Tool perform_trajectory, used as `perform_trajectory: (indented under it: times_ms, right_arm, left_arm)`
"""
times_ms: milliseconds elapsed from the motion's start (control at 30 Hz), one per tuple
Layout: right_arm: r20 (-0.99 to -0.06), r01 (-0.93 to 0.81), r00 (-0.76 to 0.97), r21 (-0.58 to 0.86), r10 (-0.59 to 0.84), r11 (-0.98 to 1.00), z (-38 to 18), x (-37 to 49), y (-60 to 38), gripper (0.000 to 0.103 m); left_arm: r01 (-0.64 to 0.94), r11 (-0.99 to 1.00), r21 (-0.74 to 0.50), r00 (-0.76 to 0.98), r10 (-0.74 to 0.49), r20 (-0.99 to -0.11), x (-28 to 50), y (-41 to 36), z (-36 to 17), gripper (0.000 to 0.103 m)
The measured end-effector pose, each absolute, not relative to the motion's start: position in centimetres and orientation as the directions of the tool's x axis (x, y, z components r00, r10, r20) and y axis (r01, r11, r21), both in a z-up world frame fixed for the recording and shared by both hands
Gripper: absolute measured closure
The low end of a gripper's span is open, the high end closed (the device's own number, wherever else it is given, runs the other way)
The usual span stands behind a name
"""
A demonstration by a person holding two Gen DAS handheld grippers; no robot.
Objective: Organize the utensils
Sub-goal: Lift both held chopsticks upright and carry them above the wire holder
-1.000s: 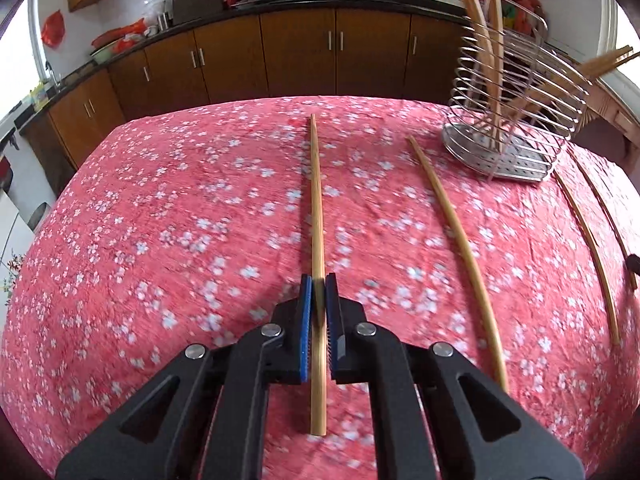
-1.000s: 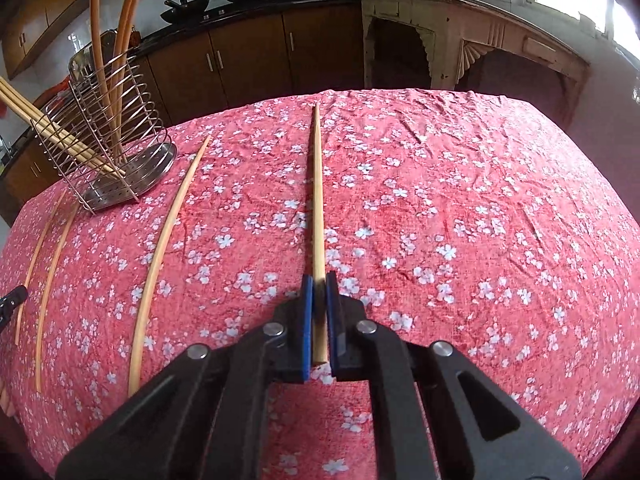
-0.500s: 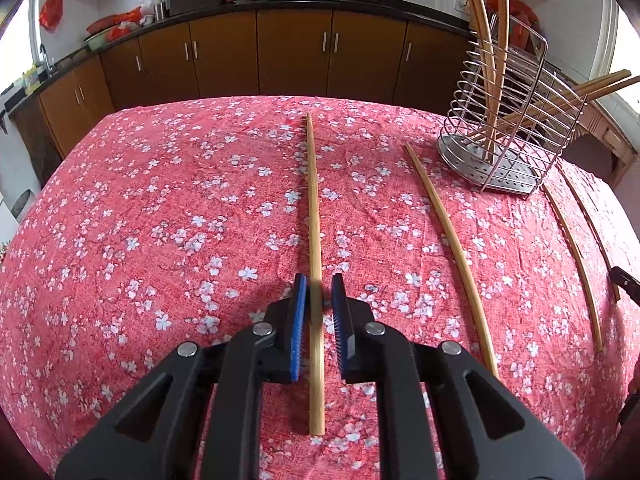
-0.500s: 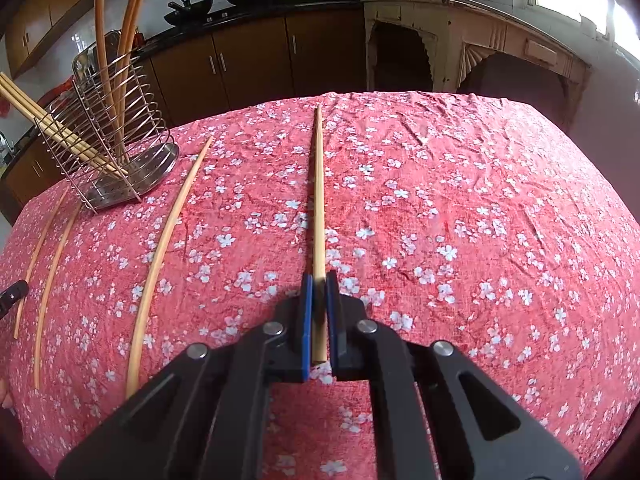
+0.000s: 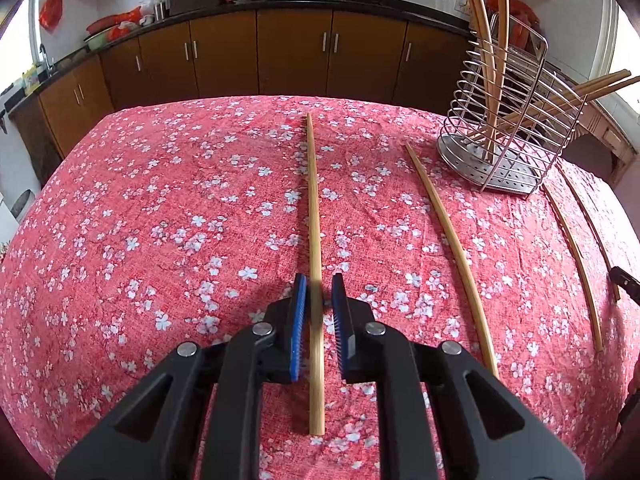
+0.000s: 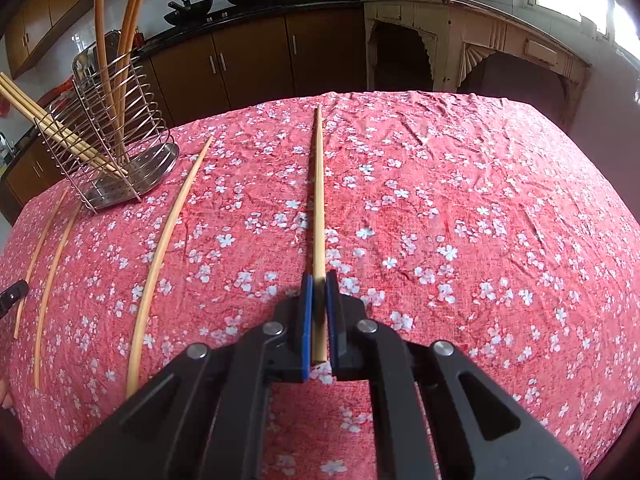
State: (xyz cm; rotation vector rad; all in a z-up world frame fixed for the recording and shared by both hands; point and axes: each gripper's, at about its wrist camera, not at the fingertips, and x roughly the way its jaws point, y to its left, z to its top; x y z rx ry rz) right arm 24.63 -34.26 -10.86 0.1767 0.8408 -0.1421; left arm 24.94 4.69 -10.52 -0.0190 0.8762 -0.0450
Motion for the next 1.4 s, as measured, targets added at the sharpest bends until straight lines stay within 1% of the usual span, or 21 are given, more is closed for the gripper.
perform_trajectory:
  times_ms: [167,333,367,400,567,700,800,1167,1300,1400]
  right_arm:
    - [-0.753,0.185,0.653,0.058,-0.078,0.981,-10.8,23.9,-33.3,0.095]
    - [-0.753,0.175,0.656,0.076,-0.058,0.982,-10.9,23.2,-33.2,0.095]
    - [-0.752,0.174,0.657,0.08,-0.055,0.981,-10.8,23.1,-33.3,0.095]
    - [-0.751,0.174,0.658,0.083,-0.053,0.981,-10.8,23.1,-33.3,0.095]
    - [-0.724,0.167,0.689,0.112,-0.035,0.98,-10.1,21.8,-33.4,0.096]
    - [-0.659,0.167,0.751,0.124,-0.045,0.978,-7.7,20.1,-33.8,0.096]
    - [-0.603,0.17,0.795,0.133,-0.056,0.977,-5.7,19.2,-34.3,0.096]
    - [-0.367,0.156,0.927,0.172,-0.084,0.973,1.3,16.6,-34.7,0.096]
    - [-0.29,0.14,0.954,0.192,-0.08,0.971,3.5,16.0,-34.4,0.096]
    - [-0.251,0.127,0.965,0.195,-0.076,0.973,4.9,16.0,-34.1,0.096]
  left_arm:
    - [0.054,0.998,0.014,0.637,-0.024,-0.771,24.2,3.7,-10.5,0.085]
    - [0.059,0.998,-0.007,0.636,-0.043,-0.77,22.8,3.5,-10.6,0.086]
    - [0.054,0.999,-0.001,0.637,-0.035,-0.77,22.6,3.4,-10.6,0.093]
    - [0.053,0.999,0.001,0.636,-0.033,-0.771,22.5,3.4,-10.6,0.096]
    - [0.065,0.998,-0.014,0.63,-0.052,-0.775,22.0,3.7,-10.4,0.096]
    - [0.072,0.997,-0.036,0.653,-0.074,-0.754,21.1,4.3,-9.3,0.096]
    - [0.077,0.995,-0.056,0.689,-0.093,-0.718,20.4,4.8,-7.5,0.096]
    - [0.071,0.983,-0.167,0.853,-0.147,-0.5,18.2,6.8,0.9,0.096]
    - [0.07,0.979,-0.19,0.879,-0.151,-0.453,18.2,7.3,2.5,0.096]
    - [0.072,0.978,-0.196,0.887,-0.152,-0.437,18.3,7.4,3.1,0.096]
